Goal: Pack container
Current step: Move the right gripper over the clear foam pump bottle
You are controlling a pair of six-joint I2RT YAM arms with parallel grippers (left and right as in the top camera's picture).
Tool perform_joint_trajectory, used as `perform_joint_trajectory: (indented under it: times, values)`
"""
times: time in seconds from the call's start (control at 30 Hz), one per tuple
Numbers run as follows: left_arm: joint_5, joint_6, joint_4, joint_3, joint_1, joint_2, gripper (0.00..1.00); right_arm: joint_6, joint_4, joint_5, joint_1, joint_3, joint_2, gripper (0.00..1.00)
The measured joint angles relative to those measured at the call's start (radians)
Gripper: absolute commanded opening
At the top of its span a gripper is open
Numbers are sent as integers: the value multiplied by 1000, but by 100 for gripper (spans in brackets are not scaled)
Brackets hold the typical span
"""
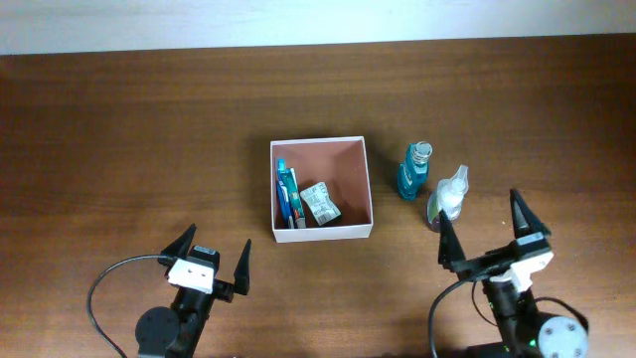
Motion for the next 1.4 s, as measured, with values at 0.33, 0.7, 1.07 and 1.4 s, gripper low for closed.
perform_joint_trajectory:
  times: [0.33, 0.7, 1.07, 1.4]
  values:
    - [0, 0, 0, -2, 0, -2, 99, 56, -555, 0, 0, 584, 634, 98]
    - [0, 0, 0, -2, 0, -3, 99, 79, -1003, -4, 0, 1177, 1018, 98]
    - [0, 0, 0, -2, 0, -3, 99, 175, -1189, 171, 0, 1179, 1136, 98]
    - [0, 0, 0, -2, 0, -3, 100, 287, -1277, 223, 0, 1179, 1283, 72]
